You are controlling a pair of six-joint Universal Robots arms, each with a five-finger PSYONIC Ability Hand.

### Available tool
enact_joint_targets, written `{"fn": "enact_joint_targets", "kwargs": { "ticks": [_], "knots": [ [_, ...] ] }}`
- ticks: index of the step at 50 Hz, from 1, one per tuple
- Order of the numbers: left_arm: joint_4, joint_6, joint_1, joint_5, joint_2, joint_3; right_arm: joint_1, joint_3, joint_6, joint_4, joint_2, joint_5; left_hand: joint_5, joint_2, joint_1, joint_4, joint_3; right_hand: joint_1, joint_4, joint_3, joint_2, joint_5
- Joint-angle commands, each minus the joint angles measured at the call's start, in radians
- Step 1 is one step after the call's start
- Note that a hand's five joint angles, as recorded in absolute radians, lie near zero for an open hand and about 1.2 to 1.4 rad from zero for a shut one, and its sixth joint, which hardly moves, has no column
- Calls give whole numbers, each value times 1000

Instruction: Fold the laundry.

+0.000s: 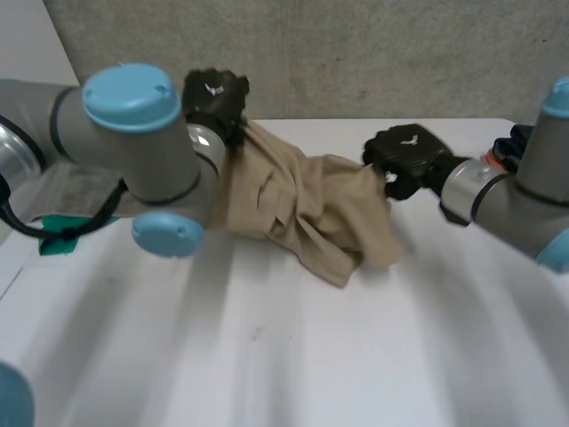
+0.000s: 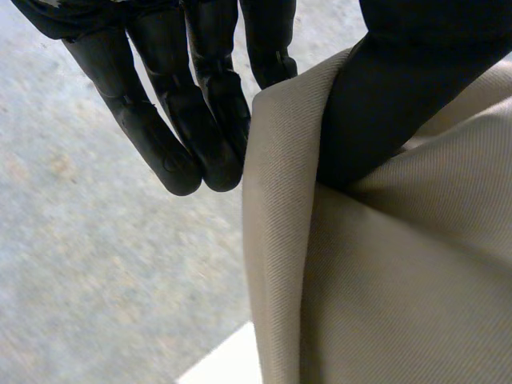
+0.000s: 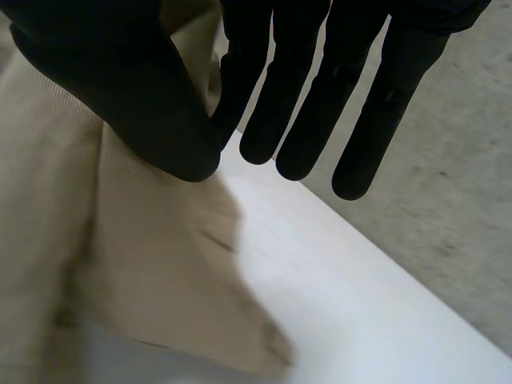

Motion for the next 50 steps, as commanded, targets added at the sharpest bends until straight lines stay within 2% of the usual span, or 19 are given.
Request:
{"fn": "enact_joint_targets", "kwargs": {
  "ticks": [1,6,7,8,9,12,16,22,23,27,33,37,40,41,45,48,50],
  "knots": [
    [-72,21,69,111,-144,181,247,179,178,-135,-71,195,233,205,249,203,217,249,203,214,224,238],
    [-76,16,107,128,-203,227,354,148,251,-221,13,320,233,205,249,203,217,249,203,214,224,238],
    [-76,15,113,125,-204,228,365,133,255,-230,30,343,204,176,220,174,188,60,13,25,35,49],
    [-81,7,123,127,-203,225,379,99,258,-224,53,385,-133,-161,-117,-163,-149,-363,-410,-399,-389,-375],
    [-82,4,126,125,-197,219,384,85,260,-209,60,402,-314,-342,-298,-344,-330,-513,-560,-548,-538,-524],
    [-99,-11,133,118,-134,178,385,42,257,-100,54,439,-687,-715,-671,-717,-703,-766,-812,-801,-791,-777],
    [-125,-33,147,95,-7,54,340,18,229,9,-14,431,-905,-933,-889,-935,-921,-960,-1007,-996,-986,-971],
    [-153,-65,170,72,226,-190,218,16,85,54,-116,390,-989,-1017,-973,-1019,-1005,-973,-1019,-1008,-998,-984],
    [-168,-86,170,71,292,-266,189,18,26,58,-125,367,-989,-1017,-973,-1019,-1005,-973,-1019,-1008,-998,-984],
    [-219,-170,176,81,430,-458,122,28,-128,62,-122,299,-989,-1017,-973,-1019,-1005,-973,-1019,-1008,-998,-984],
    [-266,-289,218,133,546,-687,40,54,-334,65,-76,209,-956,-984,-940,-986,-972,-973,-1019,-1008,-998,-984],
    [-315,-341,277,223,581,-833,6,76,-439,77,-9,132,-839,-866,-822,-868,-854,-973,-1019,-1008,-998,-984],
    [-354,-349,305,294,586,-880,5,83,-450,71,31,109,-748,-776,-732,-778,-763,-973,-1019,-1008,-998,-984],
    [-377,-349,320,347,587,-903,5,84,-446,62,60,98,-721,-749,-705,-751,-737,-952,-999,-988,-978,-964],
    [-423,-347,342,468,583,-946,16,80,-406,-15,128,86,-695,-722,-678,-724,-710,-923,-969,-958,-948,-934],
    [-437,-352,336,533,569,-959,28,85,-352,-104,171,81,-756,-784,-740,-786,-771,-891,-937,-926,-916,-902],
    [-434,-350,328,547,544,-957,35,85,-325,-150,188,81,-800,-828,-784,-830,-816,-777,-823,-812,-802,-788]
  ]
}}
